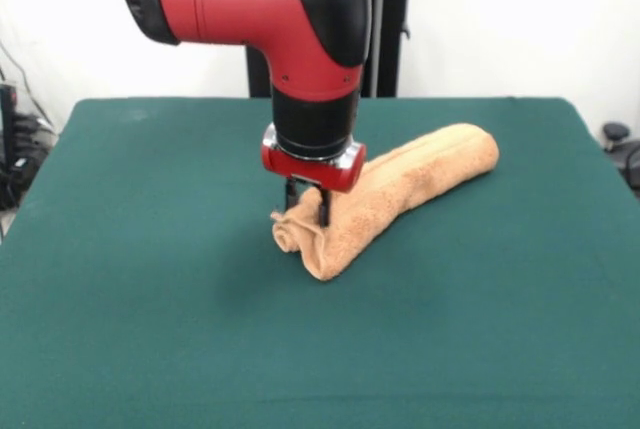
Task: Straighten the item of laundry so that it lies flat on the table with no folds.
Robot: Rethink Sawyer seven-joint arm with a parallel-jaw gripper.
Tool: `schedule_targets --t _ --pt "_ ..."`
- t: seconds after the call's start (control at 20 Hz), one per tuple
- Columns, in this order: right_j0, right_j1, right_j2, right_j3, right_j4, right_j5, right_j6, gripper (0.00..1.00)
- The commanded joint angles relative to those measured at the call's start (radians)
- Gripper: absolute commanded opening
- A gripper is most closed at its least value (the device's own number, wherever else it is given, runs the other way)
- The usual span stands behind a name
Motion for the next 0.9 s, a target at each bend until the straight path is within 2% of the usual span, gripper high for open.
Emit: schedule_targets --t 0.05,0.9 --pt "0.029 0.092 0.075 -0.025 -0.023 -0.029 -0.030 1.00" --pt "0.015 0.091 0.090 -0.018 -0.001 -0.021 -0.028 1.00"
